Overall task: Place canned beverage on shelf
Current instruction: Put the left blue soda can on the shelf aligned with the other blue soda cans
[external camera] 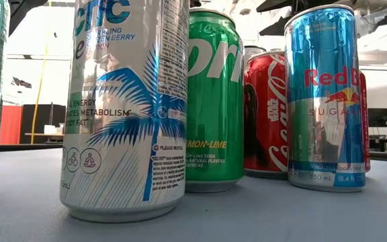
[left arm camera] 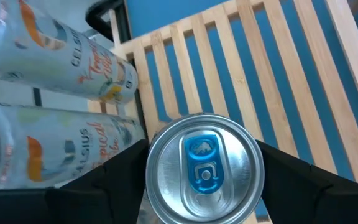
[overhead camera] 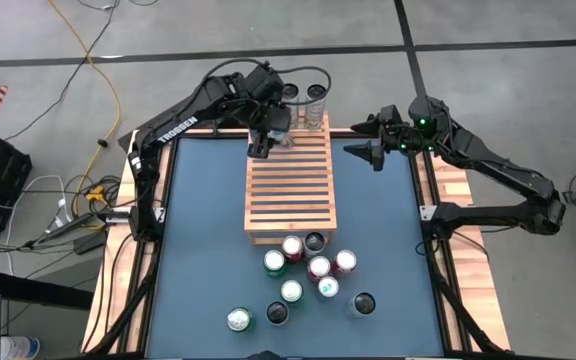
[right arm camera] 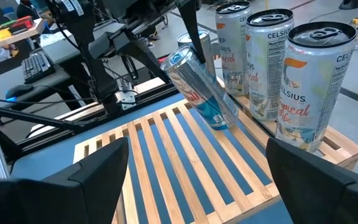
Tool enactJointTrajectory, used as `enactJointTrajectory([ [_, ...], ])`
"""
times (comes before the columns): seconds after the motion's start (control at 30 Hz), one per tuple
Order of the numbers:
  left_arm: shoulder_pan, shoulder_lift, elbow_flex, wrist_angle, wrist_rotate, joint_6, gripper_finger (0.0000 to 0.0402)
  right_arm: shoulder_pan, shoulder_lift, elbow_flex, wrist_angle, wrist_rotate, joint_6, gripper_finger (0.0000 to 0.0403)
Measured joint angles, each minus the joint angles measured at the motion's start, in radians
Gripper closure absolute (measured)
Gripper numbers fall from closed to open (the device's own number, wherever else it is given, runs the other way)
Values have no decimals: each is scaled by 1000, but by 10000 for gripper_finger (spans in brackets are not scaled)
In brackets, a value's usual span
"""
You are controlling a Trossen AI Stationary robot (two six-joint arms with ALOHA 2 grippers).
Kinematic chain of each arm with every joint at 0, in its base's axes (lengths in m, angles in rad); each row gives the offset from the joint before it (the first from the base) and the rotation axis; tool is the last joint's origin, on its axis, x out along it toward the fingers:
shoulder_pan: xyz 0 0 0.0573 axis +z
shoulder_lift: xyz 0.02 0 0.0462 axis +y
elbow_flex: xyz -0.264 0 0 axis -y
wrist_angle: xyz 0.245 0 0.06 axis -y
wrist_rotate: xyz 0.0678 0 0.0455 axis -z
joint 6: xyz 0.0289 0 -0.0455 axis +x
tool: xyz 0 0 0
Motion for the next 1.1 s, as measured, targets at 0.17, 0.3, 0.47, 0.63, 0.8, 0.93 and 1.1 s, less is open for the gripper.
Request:
enactJointTrajectory([
  [0.17,0,0,0,38,-34,11,145,0,0,0,0,0,0,40],
  [0.3,-5,0,0,29,-46,28,147,0,0,0,0,0,0,40],
  [0.47,-19,0,28,-51,7,-8,156,0,0,0,0,0,-1,40],
  [0.63,-51,-35,36,-75,46,-43,157,0,0,0,0,0,-1,40],
  [0.8,-64,-75,44,-83,96,-67,156,0,0,0,0,0,0,40],
  [0.93,-64,-80,43,-155,149,-129,156,0,0,0,0,1,0,40],
  [1.1,-65,-78,43,-245,162,-157,156,0,0,0,0,2,1,40],
])
